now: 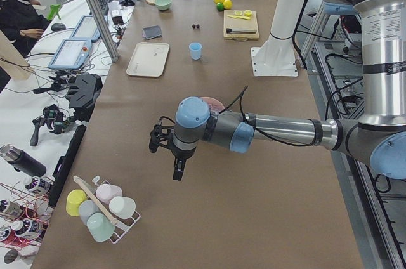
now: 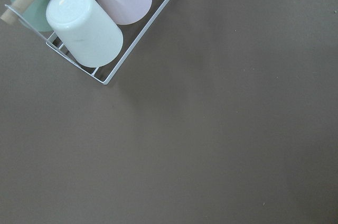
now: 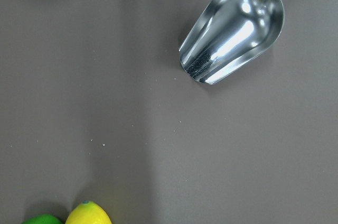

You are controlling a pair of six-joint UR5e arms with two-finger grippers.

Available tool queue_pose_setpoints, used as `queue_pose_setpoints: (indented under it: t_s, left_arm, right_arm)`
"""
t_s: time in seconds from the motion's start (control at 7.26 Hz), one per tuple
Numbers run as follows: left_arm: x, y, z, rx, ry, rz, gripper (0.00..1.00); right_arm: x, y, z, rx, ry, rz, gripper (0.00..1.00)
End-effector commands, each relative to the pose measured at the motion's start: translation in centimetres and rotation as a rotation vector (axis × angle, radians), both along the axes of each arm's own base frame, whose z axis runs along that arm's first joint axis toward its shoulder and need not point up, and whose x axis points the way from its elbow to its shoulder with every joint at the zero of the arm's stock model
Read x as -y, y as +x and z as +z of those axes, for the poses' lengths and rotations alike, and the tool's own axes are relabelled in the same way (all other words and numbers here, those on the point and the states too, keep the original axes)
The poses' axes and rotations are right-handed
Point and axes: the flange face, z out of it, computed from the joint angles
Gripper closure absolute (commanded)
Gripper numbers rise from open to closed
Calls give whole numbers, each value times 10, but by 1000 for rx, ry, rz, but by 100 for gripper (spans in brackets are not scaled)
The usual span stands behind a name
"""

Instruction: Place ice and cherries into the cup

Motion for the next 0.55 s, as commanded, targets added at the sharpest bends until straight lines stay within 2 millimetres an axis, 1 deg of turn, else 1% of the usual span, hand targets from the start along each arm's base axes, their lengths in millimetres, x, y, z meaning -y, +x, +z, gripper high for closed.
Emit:
queue_pose_setpoints:
  t_s: [0.0, 0.14, 0.41]
  left_arm:
    - [0, -2, 0, -2, 0, -5, 2]
    - [-1, -2, -2, -2, 1, -5, 2]
    - [-1, -2, 3, -1, -8, -5, 2]
  right_arm:
    - [-1, 0, 4, -2, -7, 0, 0]
    - [-1, 0, 4, -2, -9, 0, 0]
    - [-3, 0, 6, 0, -12, 0, 0]
